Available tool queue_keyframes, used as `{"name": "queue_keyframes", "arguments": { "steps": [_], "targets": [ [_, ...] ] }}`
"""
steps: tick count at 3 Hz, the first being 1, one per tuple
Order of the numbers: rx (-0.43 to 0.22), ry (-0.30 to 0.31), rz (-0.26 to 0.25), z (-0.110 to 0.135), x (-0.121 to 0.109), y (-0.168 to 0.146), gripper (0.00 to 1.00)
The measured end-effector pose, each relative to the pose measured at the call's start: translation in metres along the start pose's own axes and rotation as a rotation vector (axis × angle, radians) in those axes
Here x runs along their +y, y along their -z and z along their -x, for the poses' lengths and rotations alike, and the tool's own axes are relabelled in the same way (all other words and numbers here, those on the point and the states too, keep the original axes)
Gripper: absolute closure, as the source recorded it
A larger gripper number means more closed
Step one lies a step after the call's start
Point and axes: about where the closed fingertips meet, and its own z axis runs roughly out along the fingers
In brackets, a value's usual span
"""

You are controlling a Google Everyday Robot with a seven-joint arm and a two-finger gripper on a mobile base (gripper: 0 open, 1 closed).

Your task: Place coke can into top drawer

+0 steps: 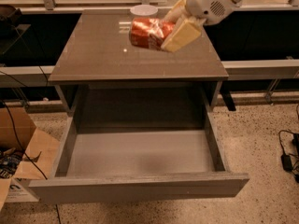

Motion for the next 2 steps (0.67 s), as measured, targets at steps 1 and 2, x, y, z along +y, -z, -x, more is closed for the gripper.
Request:
{"name": "queue_keyframes", "arguments": {
  "steps": [1, 2],
  "targets": [
    [0.019, -0.009, 0.069, -0.0085, 0.0207, -0.0258, 1.00],
    [0.047, 0.020, 0.076, -0.0065, 0.0214, -0.0298, 1.00]
  ]
}}
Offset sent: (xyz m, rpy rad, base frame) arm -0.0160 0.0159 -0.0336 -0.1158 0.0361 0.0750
